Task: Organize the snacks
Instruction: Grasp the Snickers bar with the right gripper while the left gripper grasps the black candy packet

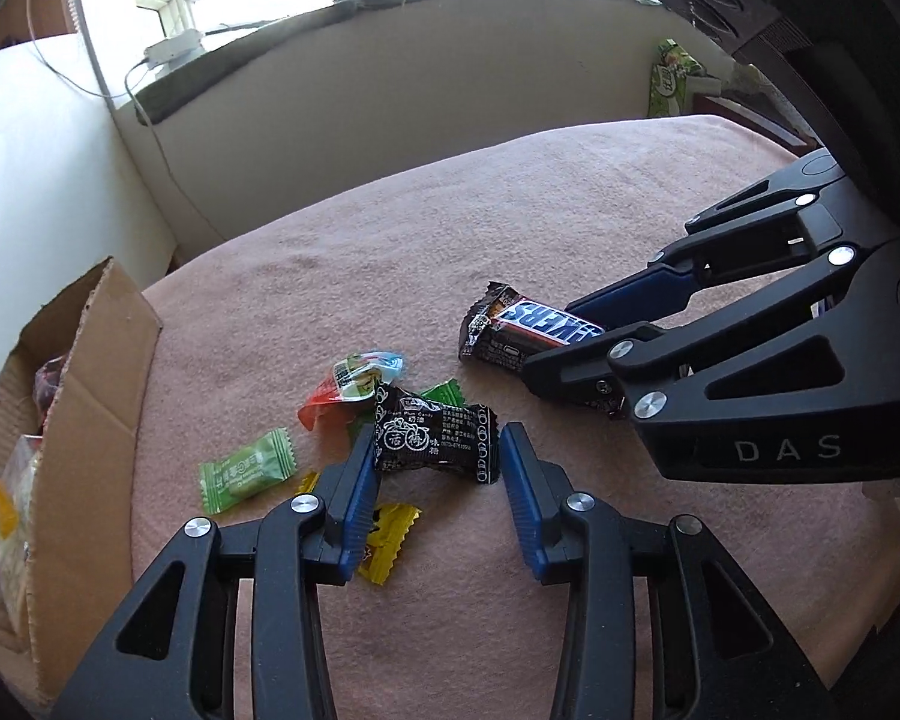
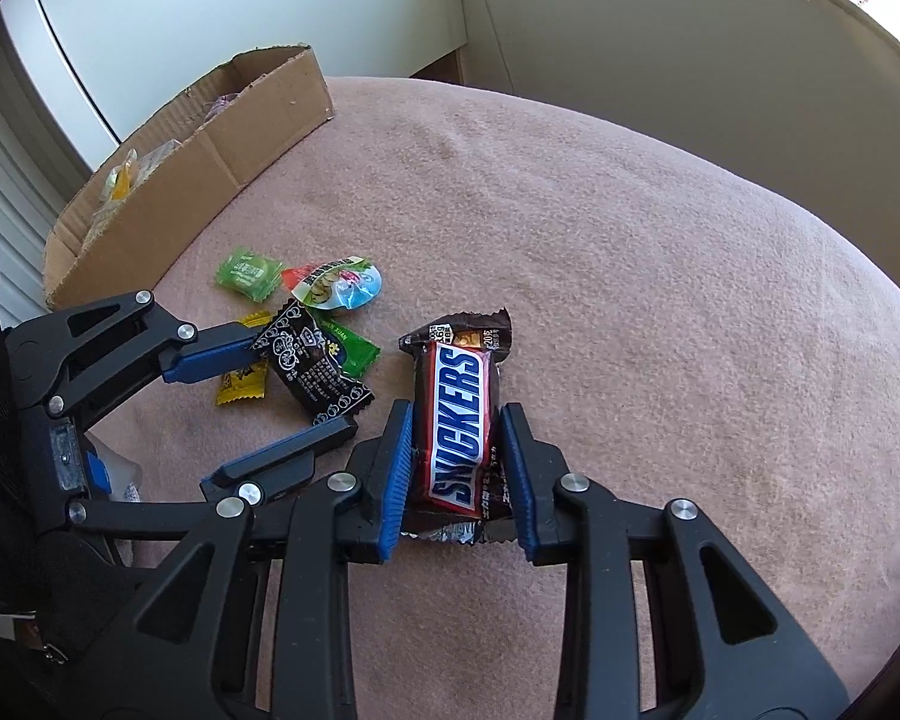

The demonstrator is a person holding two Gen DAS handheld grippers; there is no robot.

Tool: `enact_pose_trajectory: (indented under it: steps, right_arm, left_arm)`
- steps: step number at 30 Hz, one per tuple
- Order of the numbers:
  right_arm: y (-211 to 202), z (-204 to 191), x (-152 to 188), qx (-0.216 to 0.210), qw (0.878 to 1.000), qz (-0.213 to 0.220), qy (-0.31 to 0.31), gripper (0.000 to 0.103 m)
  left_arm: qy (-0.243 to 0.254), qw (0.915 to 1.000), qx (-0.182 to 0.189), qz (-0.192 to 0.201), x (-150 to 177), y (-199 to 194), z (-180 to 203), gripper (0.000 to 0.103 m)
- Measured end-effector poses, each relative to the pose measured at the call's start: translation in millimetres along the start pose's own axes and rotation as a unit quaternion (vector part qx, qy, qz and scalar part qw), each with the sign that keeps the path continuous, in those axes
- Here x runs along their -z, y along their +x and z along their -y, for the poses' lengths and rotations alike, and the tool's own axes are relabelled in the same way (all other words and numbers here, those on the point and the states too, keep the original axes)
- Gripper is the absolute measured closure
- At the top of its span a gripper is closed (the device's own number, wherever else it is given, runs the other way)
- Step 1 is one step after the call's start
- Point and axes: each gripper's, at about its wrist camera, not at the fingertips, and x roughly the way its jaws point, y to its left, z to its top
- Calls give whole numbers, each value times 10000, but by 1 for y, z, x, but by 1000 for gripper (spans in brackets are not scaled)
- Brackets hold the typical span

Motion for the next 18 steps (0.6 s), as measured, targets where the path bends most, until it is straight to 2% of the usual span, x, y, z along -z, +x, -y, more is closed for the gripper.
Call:
enact_pose_trajectory:
  steps: [2,3,7,12,18]
  right_arm:
    - [0,1,1,-21,10000,24,25,73]
    - [-2,3,2,-31,10000,38,41,73]
    - [-4,4,4,-34,9999,89,87,73]
    - [-5,5,7,-59,9997,176,138,73]
    - [-10,5,11,-45,9995,271,173,73]
  left_arm:
    - [-11,10000,-7,52,1,-1,-1,76]
    - [-3,10000,-5,94,1,-2,1,93]
    - [-138,9995,264,137,0,-4,-7,94]
    - [-772,9944,699,176,1,-4,-26,94]
    - [-1133,9891,876,354,3,-14,-34,94]
